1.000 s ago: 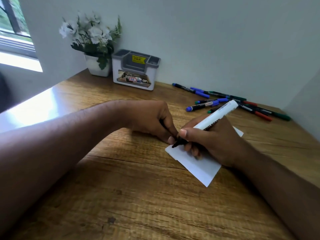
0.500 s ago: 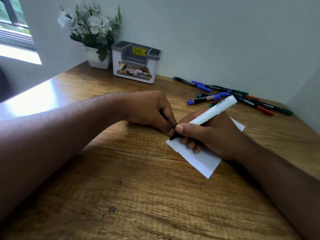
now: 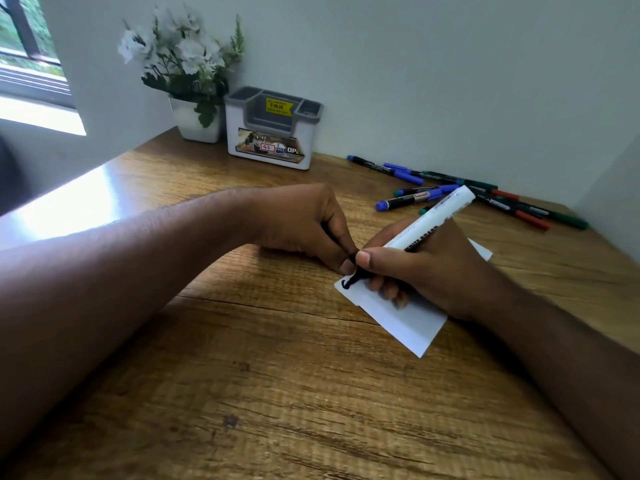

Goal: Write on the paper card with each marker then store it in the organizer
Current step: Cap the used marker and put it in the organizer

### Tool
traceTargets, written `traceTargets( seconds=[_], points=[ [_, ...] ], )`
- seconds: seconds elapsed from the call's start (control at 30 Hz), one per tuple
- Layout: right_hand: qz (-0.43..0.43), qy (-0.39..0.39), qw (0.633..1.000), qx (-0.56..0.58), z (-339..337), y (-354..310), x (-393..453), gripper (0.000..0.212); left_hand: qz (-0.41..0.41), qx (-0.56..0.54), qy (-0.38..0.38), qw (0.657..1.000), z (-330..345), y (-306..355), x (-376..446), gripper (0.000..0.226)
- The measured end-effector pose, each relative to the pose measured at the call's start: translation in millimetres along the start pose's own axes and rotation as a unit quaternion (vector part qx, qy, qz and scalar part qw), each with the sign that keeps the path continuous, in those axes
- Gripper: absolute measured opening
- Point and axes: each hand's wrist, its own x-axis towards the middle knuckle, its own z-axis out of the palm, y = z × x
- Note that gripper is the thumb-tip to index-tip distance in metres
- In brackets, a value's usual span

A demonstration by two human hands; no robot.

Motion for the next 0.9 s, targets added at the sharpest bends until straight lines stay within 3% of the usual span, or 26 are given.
traceTargets(
  seconds=[0.9],
  points=[
    [0.018,0.068,0.997,-0.022,0.9,-0.7,1.5,0.017,-0.017,0.001,-0.007,1.000,-0.8,3.3,0.3,0.015]
  ],
)
